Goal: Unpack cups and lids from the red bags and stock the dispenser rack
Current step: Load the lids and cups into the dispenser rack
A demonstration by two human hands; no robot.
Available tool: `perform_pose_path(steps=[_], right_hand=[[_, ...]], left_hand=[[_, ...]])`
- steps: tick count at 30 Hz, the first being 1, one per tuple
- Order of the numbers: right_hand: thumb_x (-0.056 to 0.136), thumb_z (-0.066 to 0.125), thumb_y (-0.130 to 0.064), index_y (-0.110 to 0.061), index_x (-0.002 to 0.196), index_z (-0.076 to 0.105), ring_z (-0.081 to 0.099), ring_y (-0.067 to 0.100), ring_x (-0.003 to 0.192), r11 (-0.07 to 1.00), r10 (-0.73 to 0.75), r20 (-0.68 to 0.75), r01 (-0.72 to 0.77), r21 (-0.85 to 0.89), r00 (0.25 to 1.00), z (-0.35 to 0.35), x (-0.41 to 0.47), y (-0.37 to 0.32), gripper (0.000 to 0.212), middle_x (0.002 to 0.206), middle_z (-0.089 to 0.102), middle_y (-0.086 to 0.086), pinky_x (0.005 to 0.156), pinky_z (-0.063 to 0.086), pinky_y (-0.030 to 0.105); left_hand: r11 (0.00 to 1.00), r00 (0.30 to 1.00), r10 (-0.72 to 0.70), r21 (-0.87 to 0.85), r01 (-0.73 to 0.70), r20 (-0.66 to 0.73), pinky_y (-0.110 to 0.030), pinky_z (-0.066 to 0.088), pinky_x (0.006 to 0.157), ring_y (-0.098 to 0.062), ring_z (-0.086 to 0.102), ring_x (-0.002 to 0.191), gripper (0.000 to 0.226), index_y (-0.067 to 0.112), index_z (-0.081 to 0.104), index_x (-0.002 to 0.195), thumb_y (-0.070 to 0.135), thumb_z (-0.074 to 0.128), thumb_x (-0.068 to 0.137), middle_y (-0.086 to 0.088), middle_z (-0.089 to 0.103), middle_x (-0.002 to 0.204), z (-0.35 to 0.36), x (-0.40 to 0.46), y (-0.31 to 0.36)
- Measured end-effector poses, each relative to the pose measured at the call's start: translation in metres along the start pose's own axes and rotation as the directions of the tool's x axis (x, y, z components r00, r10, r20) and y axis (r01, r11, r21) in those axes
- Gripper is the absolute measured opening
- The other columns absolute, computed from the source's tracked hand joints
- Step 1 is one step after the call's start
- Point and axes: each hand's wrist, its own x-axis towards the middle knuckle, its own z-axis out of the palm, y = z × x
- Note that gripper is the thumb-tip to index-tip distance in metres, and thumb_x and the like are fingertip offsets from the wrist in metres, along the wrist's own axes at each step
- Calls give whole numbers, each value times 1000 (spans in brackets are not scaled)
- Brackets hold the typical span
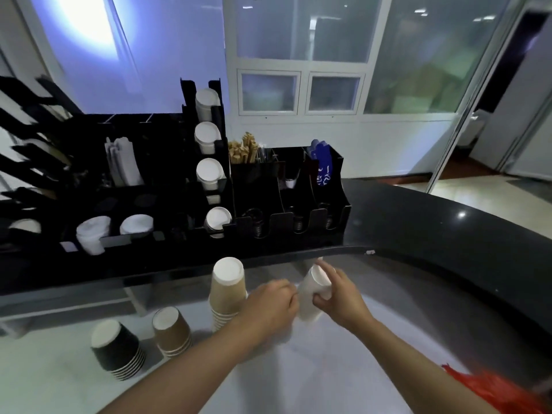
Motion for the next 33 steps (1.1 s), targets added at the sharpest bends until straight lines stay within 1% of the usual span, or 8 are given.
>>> perform_pose_path(steps=[3, 7, 11, 15, 19, 24, 28, 33], right_hand=[[77, 76, -30, -59, 142, 31, 56, 16, 105, 992, -119, -115, 122, 15, 986, -41, 20, -45, 84, 134, 48, -12, 84, 50, 30], [76, 80, -28, -66, 138, 31, 58, 12, 101, 954, -282, -239, 297, 28, 929, -91, 41, -109, 87, 127, 51, -14, 81, 50, 28], [78, 80, -29, -66, 138, 32, 58, 12, 105, 904, -390, -290, 424, 63, 874, -115, 57, -164, 86, 129, 50, -17, 85, 58, 34], [78, 79, -25, -65, 138, 33, 55, 16, 111, 858, -455, -305, 504, 103, 837, -114, 73, -207, 85, 131, 46, -19, 91, 59, 42], [77, 77, -27, -65, 139, 33, 55, 15, 115, 816, -498, -300, 557, 156, 814, -94, 86, -240, 84, 125, 44, -31, 93, 59, 42], [78, 72, -36, -66, 140, 32, 50, 11, 122, 801, -551, -199, 580, 145, 810, -55, 101, -260, 79, 141, 42, -22, 97, 55, 42], [83, 71, -34, -61, 143, 28, 54, 14, 114, 823, -559, -111, 566, 42, 821, -24, 114, -253, 78, 143, 42, -16, 92, 52, 34], [85, 69, -33, -57, 145, 25, 56, 15, 100, 822, -569, -53, 567, -44, 821, -3, 129, -254, 78, 144, 40, -12, 84, 49, 29]], left_hand=[[994, 981, 107, 26, -104, -163, -38, 49, 83, -20, 57, 93, 30, 17, 66, 96, 33, 41, 100, 2, 59, 94, -40, 14, 5], [987, 896, 158, 64, -145, -414, -39, 51, 79, -22, 61, 91, 26, 13, 72, 104, 25, 50, 96, -2, 67, 96, -104, 26, -4], [992, 871, 111, 112, -64, -479, -35, 53, 83, -18, 61, 99, 26, 16, 71, 114, 23, 54, 96, 3, 68, 106, -157, 26, -39], [992, 890, -16, 104, 72, -456, -35, 52, 90, -18, 58, 113, 32, 18, 68, 124, 26, 53, 98, 5, 65, 120, -179, 17, -86], [985, 908, -97, 91, 146, -408, -42, 53, 92, -23, 56, 122, 36, 15, 65, 130, 26, 54, 97, 1, 61, 133, -175, 0, -127], [978, 934, -148, 93, 187, -325, -39, 48, 106, -24, 44, 140, 51, 12, 52, 146, 21, 53, 95, -3, 45, 155, -156, -15, -159], [979, 933, -144, 87, 182, -331, -36, 51, 103, -21, 43, 141, 63, 18, 41, 154, 14, 52, 91, 0, 39, 159, -145, -18, -171], [980, 940, -146, 81, 179, -309, -35, 51, 101, -21, 38, 143, 72, 27, 27, 159, 16, 51, 92, 2, 33, 162, -134, -22, -179]])
